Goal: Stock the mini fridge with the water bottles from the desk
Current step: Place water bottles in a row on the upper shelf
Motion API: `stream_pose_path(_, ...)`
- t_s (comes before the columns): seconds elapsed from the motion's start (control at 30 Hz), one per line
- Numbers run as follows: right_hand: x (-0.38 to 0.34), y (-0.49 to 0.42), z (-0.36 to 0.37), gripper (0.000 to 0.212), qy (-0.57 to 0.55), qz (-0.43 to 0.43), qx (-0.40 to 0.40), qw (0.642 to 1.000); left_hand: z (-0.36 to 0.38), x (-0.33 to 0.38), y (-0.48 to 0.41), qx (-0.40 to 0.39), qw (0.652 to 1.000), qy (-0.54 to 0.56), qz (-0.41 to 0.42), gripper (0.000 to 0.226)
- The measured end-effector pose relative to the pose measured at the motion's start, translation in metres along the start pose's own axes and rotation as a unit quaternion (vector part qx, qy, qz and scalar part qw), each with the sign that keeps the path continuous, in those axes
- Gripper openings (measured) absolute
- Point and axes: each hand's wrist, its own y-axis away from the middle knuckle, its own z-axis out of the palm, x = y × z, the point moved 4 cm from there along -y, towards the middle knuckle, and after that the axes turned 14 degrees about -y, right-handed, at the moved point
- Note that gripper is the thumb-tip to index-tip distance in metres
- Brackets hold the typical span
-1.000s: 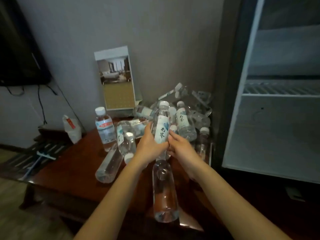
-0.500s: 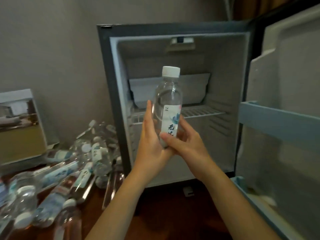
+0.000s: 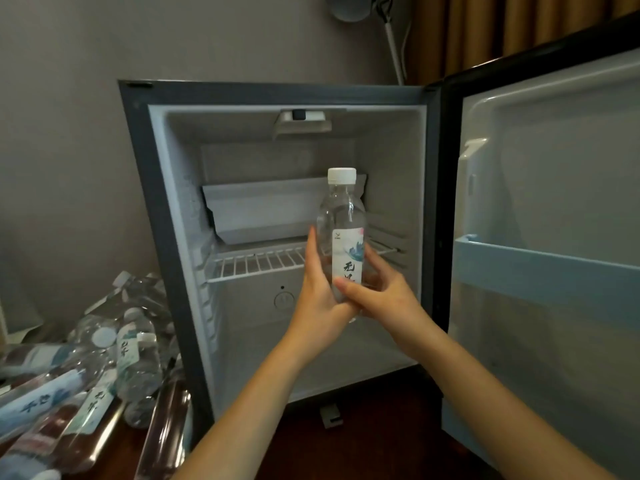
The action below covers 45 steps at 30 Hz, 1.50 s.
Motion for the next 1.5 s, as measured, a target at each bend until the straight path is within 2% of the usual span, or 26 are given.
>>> stream_pose_path(0.13, 0.000, -0.007, -0.015, 0.054, 0.011, 0.005, -0.012, 1.000, 0.012, 0.001, -0.005, -0.006, 1.000, -0.009, -0.019, 0.116)
stream_pose_path(0.3, 0.002, -0.022, -0.028, 0.059, 0.011, 0.006, 0.025, 1.000, 0.022, -0.003, -0.027, -0.018, 1.000, 0.009, 0.000, 0.112)
stream_pose_path(0.4, -0.003, -0.036, -0.027, 0.062, 0.023, -0.030, 0.060, 0.998, 0.021, 0.005, -0.042, 0.000, 0.998, -0.066, 0.020, 0.103)
stream_pose_path(0.43, -0.007, -0.041, -0.024, 0.059, 0.020, -0.050, 0.065, 0.996, 0.021, 0.008, -0.050, 0.011, 0.994, -0.103, 0.037, 0.091)
stream_pose_path(0.47, -0.011, -0.047, -0.021, 0.056, 0.014, -0.070, 0.069, 0.995, 0.018, 0.010, -0.061, 0.035, 0.991, -0.122, 0.047, 0.067)
stream_pose_path(0.5, -0.014, -0.054, -0.019, 0.053, 0.010, -0.085, 0.070, 0.994, 0.014, 0.009, -0.072, 0.045, 0.996, -0.067, 0.034, 0.035)
stream_pose_path(0.53, -0.016, -0.062, -0.017, 0.053, 0.012, -0.094, 0.068, 0.993, 0.009, 0.007, -0.082, 0.067, 0.997, -0.021, 0.005, 0.019)
stream_pose_path(0.6, -0.018, -0.080, -0.015, 0.056, 0.037, -0.101, 0.062, 0.992, 0.007, 0.015, -0.090, 0.070, 0.995, -0.060, 0.025, 0.028)
stream_pose_path(0.67, -0.017, -0.096, -0.014, 0.058, 0.066, -0.100, 0.060, 0.991, 0.003, 0.005, -0.101, 0.071, 0.995, -0.070, 0.024, 0.076)
stream_pose_path(0.7, -0.014, -0.103, -0.015, 0.059, 0.081, -0.096, 0.062, 0.990, 0.003, 0.004, -0.101, 0.052, 0.997, -0.058, 0.024, 0.082)
stream_pose_path(0.8, -0.005, -0.118, -0.017, 0.060, 0.109, -0.083, 0.062, 0.989, 0.000, -0.002, -0.111, 0.043, 0.998, -0.052, 0.012, 0.078)
stream_pose_path(1.0, 0.012, -0.140, -0.032, 0.060, 0.114, -0.089, 0.074, 0.987, 0.009, -0.029, -0.136, -0.031, 0.995, -0.091, -0.040, 0.088)
stream_pose_path(1.13, 0.018, -0.156, -0.045, 0.050, 0.136, -0.077, 0.113, 0.981, 0.014, -0.046, -0.157, -0.034, 0.987, -0.148, -0.057, 0.072)
stream_pose_path(1.3, 0.029, -0.167, -0.060, 0.041, 0.159, -0.042, 0.169, 0.972, 0.024, -0.058, -0.167, -0.061, 0.964, -0.230, -0.119, 0.058)
stream_pose_path(1.4, 0.031, -0.168, -0.061, 0.039, 0.193, -0.036, 0.183, 0.963, 0.026, -0.059, -0.167, -0.080, 0.951, -0.260, -0.145, 0.050)
stream_pose_path(1.5, 0.028, -0.164, -0.057, 0.039, 0.234, -0.035, 0.192, 0.952, 0.026, -0.059, -0.167, -0.067, 0.946, -0.276, -0.155, 0.043)
